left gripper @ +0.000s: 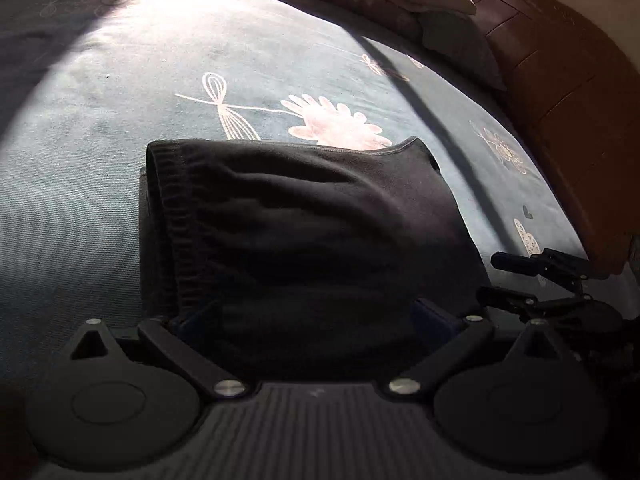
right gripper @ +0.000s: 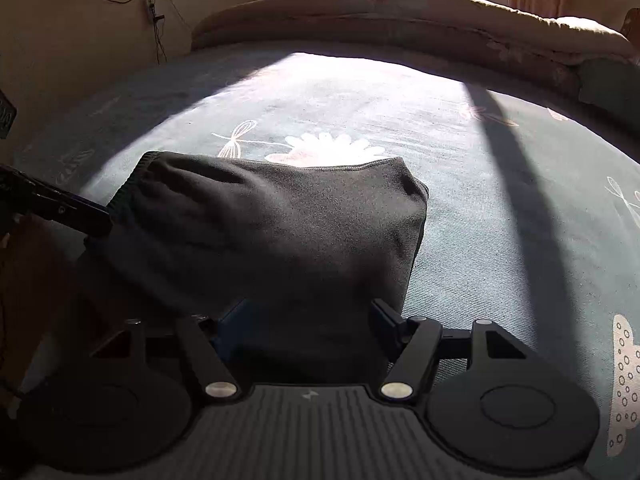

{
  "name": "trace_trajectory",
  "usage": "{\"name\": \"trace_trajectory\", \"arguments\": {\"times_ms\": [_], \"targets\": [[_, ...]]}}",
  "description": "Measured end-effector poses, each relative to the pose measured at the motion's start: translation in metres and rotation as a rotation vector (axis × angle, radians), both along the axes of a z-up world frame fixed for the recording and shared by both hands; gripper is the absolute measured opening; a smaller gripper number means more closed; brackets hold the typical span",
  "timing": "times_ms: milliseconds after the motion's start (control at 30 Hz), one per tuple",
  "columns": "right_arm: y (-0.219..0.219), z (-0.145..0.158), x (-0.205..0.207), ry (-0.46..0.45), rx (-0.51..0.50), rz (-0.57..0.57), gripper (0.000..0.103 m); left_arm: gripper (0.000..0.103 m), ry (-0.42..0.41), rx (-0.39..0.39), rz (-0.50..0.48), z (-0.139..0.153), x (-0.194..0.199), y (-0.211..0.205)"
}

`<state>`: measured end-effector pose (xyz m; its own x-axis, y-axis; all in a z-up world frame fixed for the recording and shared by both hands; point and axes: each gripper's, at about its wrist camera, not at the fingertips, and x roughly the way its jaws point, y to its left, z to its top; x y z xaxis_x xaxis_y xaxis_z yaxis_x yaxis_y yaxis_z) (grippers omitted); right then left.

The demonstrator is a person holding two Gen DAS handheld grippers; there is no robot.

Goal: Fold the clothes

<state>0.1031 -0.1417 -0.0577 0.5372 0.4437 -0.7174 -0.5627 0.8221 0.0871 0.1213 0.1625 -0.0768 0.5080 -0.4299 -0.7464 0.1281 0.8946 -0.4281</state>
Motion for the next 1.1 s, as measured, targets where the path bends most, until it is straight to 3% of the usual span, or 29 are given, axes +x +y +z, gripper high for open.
{"name": "trace_trajectory", "arguments": {"times_ms": [167, 333, 533, 733, 833, 933, 1100], "targets": [[0.0, 0.007, -0.005, -0.01, 0.014, 0.015, 0.074, 0.101, -0.079, -0.018, 0.016, 0.018, -0.01, 0.001], [0.004, 0.007, -0.007, 0.01, 0.017, 0.042, 0.079, 0.101, -0.011, -0.008, 0.052, 0.0, -0.008, 0.007], [0.004, -0.007, -0.006, 0.077, -0.006, 0.024, 0.082, 0.101, -0.079, -0.021, 0.075, 0.018, -0.011, 0.019], [-0.016, 0.005, 0.003, 0.104, 0.136, -0.021, 0.088, 0.101, -0.118, -0.083, 0.141, 0.023, -0.001, 0.056], [-0.031, 0.002, 0.013, 0.159, 0.218, -0.073, 0.089, 0.101, -0.081, -0.143, 0.201, 0.013, 0.007, 0.079], [-0.041, -0.002, 0.017, 0.182, 0.252, -0.112, 0.089, 0.101, -0.018, -0.265, 0.225, -0.006, 0.016, 0.095], [-0.05, -0.007, 0.023, 0.19, 0.241, -0.153, 0.089, 0.101, 0.077, -0.299, 0.252, -0.036, 0.033, 0.102]]}}
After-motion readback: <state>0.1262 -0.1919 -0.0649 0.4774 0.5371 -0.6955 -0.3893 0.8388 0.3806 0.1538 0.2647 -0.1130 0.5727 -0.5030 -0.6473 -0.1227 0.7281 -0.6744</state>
